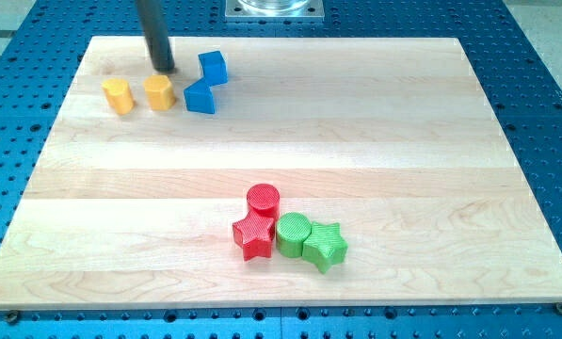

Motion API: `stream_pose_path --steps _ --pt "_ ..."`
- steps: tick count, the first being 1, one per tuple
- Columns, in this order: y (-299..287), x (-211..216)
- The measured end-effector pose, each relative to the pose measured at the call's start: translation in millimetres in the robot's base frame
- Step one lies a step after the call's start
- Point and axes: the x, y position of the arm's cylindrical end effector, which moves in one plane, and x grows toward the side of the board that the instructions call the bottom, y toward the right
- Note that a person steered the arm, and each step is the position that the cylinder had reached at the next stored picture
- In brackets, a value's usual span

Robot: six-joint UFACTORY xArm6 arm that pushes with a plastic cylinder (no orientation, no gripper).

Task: Separate the blue blocks

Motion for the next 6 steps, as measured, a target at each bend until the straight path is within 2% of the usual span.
stream_pose_path --steps 1,2,3,4,5,6 --pt "56 6" --pt "39 85" --pt "56 107" --pt "15 93" --pt "3 161" --pt "6 180"
